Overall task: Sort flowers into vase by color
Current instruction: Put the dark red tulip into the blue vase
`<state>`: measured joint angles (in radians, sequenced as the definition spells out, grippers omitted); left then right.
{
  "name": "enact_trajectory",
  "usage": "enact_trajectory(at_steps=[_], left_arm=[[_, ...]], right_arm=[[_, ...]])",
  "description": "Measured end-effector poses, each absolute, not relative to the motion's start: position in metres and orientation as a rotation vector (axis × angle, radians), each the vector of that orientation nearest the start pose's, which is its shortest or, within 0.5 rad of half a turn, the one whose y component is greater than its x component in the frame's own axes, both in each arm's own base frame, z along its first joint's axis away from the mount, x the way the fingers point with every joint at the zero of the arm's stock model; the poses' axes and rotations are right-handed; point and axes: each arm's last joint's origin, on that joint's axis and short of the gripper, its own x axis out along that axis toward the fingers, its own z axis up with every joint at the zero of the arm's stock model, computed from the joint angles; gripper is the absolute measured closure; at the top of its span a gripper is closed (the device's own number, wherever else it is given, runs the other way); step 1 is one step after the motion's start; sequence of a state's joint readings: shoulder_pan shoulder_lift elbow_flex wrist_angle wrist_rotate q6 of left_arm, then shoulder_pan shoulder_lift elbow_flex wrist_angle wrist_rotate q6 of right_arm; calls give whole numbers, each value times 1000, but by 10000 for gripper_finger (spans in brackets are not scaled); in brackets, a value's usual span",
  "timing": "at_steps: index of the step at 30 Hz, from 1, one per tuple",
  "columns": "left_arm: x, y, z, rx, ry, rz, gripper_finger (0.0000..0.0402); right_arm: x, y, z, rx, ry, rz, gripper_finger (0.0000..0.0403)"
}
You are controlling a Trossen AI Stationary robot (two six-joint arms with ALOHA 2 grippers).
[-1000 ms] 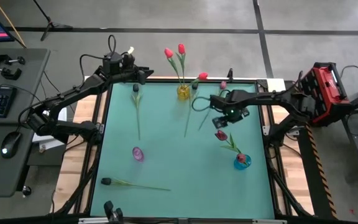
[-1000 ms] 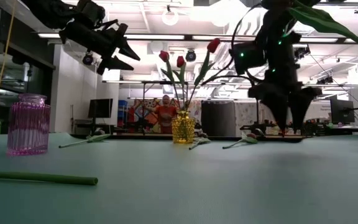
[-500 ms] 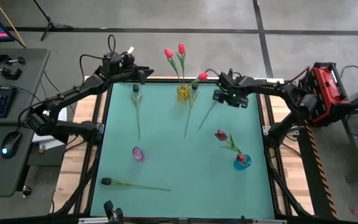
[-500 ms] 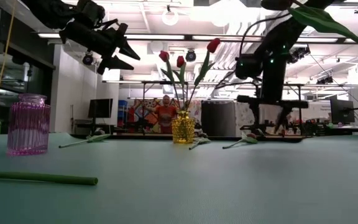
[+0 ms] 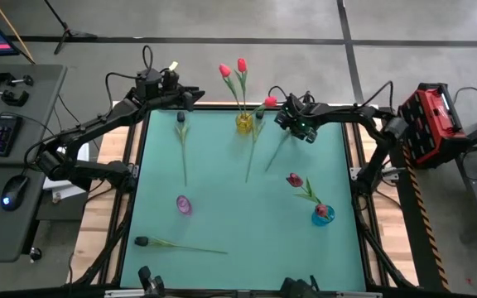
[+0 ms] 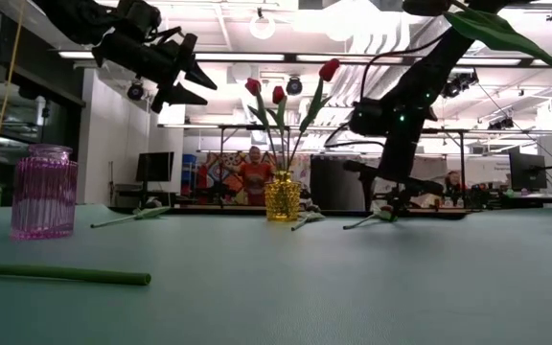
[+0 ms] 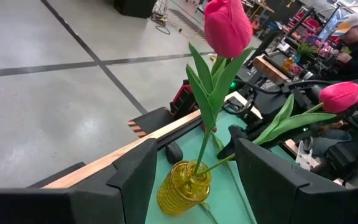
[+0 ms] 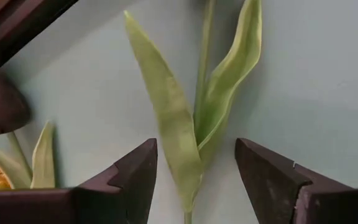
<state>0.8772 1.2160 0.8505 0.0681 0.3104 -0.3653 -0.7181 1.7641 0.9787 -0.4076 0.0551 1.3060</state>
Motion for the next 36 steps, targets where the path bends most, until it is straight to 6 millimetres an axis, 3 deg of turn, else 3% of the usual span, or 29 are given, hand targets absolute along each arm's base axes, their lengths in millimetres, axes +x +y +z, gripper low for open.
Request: enact_trajectory(at_steps=[6, 8, 12, 14, 18, 23, 30, 36], left_arm=[[179, 202, 292, -546, 135, 607, 198], [179, 202, 292, -546, 134, 607, 198], [179, 202, 293, -561, 117, 607, 198], [180, 202, 294, -571, 108, 607, 198], [180, 203, 296, -571, 81, 603, 198], [180, 203, 298, -609, 51, 602, 198], [186, 197, 298, -616, 64, 542, 198], [202, 183, 306, -653, 13, 374, 198]], right_arm=[[243, -212, 137, 1439, 580, -1423, 219], [242, -210, 138, 1411, 610, -1429, 256], [236, -207, 143, 1333, 674, -1437, 375], [233, -206, 151, 1287, 684, -1416, 387], [223, -200, 181, 1202, 675, -1347, 398], [204, -179, 242, 1019, 578, -1190, 400], [153, -117, 321, 719, 424, -986, 402], [95, -63, 351, 631, 270, -962, 402]])
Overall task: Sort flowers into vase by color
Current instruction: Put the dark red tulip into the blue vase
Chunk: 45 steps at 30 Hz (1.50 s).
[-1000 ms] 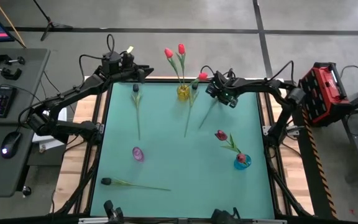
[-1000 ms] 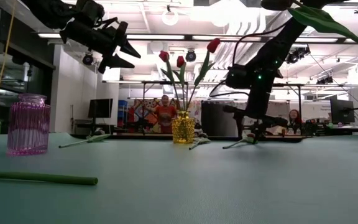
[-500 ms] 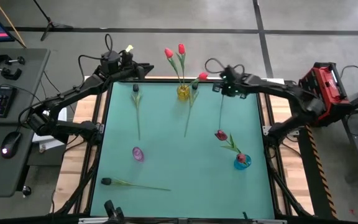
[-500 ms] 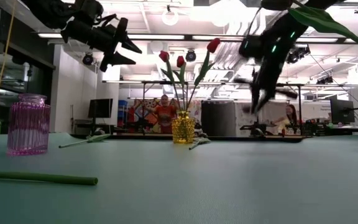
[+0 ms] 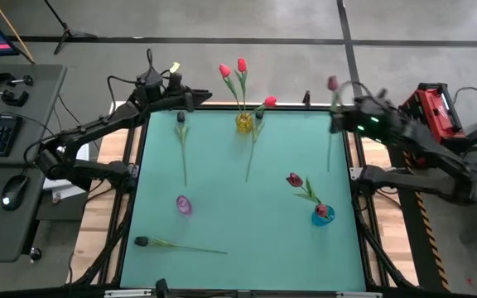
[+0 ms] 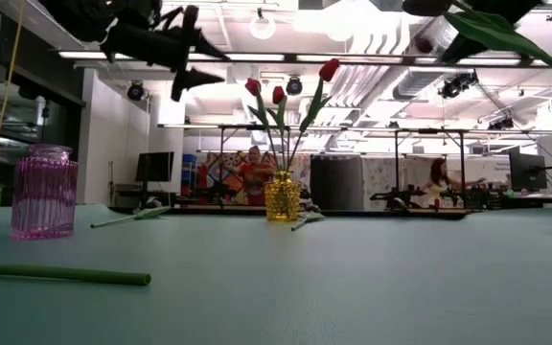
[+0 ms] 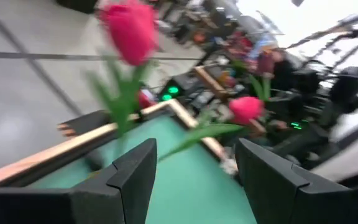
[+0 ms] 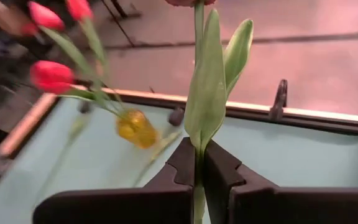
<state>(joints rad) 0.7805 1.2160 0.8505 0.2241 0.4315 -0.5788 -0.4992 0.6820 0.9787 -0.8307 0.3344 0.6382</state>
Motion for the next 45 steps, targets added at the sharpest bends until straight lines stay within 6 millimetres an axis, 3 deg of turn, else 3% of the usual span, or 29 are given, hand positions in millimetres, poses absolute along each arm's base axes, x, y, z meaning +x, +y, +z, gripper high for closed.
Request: enact_trajectory(at_steps=[4, 8, 17, 21, 29, 37, 45], left_arm=[[217, 166, 315, -645, -50, 279, 198], [233, 144, 320, -675, -105, 295, 198], [263, 80, 326, -716, -190, 288, 198], [266, 62, 337, -714, -293, 252, 198], [265, 58, 346, -714, -355, 242, 198], [265, 60, 351, -693, -366, 245, 198], [262, 68, 351, -700, -383, 274, 198]], right_arm=[[70, -41, 358, 620, 192, -861, 402], [59, -29, 360, 558, 203, -712, 403], [61, -14, 359, 491, 280, -351, 403], [67, -8, 348, 528, 233, -203, 403], [54, -1, 327, 559, 31, -78, 403], [56, 4, 300, 591, 35, 15, 403], [57, 8, 299, 516, 34, 77, 403]])
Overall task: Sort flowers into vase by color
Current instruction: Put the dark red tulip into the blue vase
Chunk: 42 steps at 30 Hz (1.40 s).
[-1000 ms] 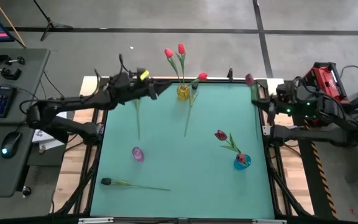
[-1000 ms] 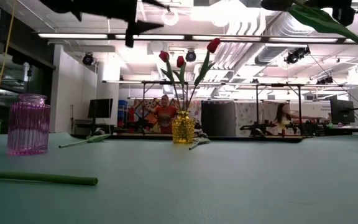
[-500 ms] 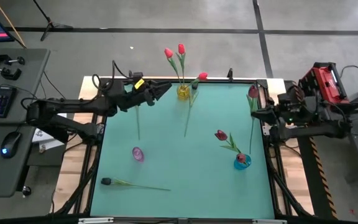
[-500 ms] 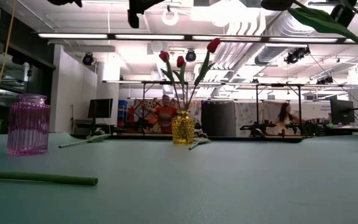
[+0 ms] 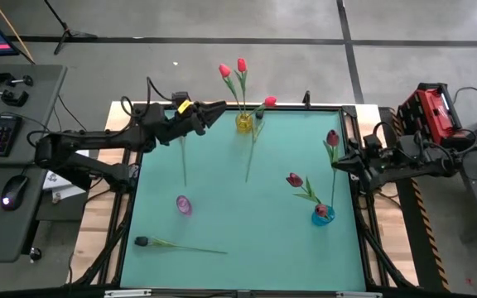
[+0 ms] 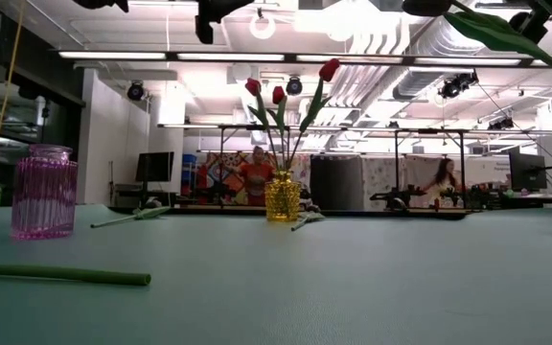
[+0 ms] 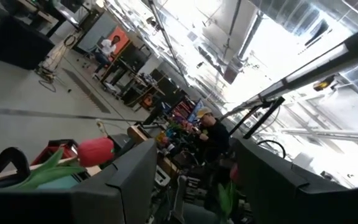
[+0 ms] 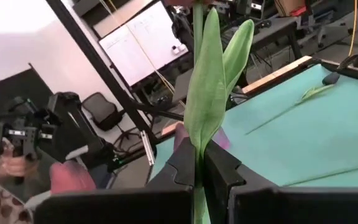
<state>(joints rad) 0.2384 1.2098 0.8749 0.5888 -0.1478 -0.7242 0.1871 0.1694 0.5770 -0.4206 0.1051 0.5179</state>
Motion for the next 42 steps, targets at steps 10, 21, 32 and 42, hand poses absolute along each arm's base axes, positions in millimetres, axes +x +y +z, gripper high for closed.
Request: enact_trajectory(at_steps=[10, 21, 32, 42], left_arm=[[261, 72, 351, -705, -395, 301, 198], [261, 72, 351, -705, -396, 305, 198], [261, 72, 351, -706, -396, 305, 198], [261, 72, 351, -705, -396, 305, 198]], right_arm=[[64, 9, 288, 465, 43, 80, 403], [65, 10, 286, 475, 52, 107, 403], [64, 13, 278, 481, 165, 180, 403], [63, 14, 275, 555, 210, 193, 357]])
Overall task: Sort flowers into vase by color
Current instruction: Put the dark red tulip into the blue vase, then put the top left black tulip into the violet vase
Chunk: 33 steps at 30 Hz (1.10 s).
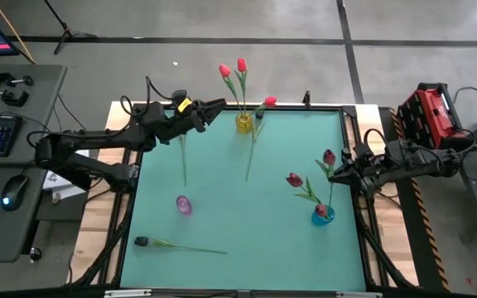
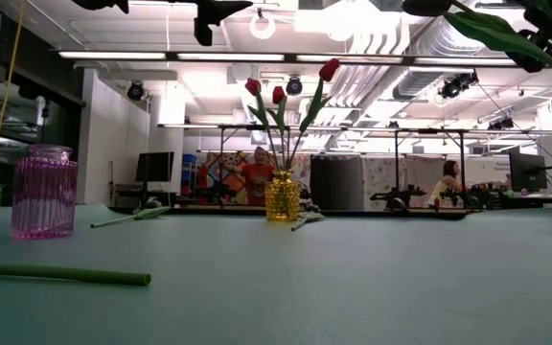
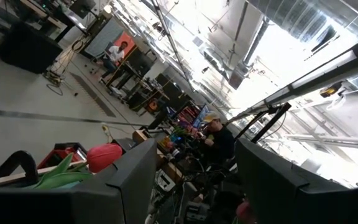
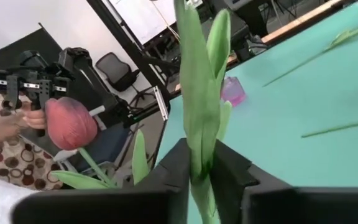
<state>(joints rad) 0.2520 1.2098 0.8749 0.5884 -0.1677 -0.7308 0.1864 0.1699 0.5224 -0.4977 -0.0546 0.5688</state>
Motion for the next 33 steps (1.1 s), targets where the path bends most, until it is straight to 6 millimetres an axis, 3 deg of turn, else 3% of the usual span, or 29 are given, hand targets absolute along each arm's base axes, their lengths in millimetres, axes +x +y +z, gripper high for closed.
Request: enact_trajectory(at_steps=[10, 14, 26, 33], left_arm=[[262, 72, 351, -704, -388, 288, 198], [262, 72, 351, -703, -383, 275, 198], [261, 72, 351, -727, -388, 272, 198], [261, 72, 354, -726, -421, 257, 198]], right_arm=[[62, 16, 274, 664, 265, 270, 173], [60, 17, 268, 704, 356, 295, 126], [57, 25, 272, 986, 513, 540, 109], [57, 27, 288, 1108, 457, 679, 109]])
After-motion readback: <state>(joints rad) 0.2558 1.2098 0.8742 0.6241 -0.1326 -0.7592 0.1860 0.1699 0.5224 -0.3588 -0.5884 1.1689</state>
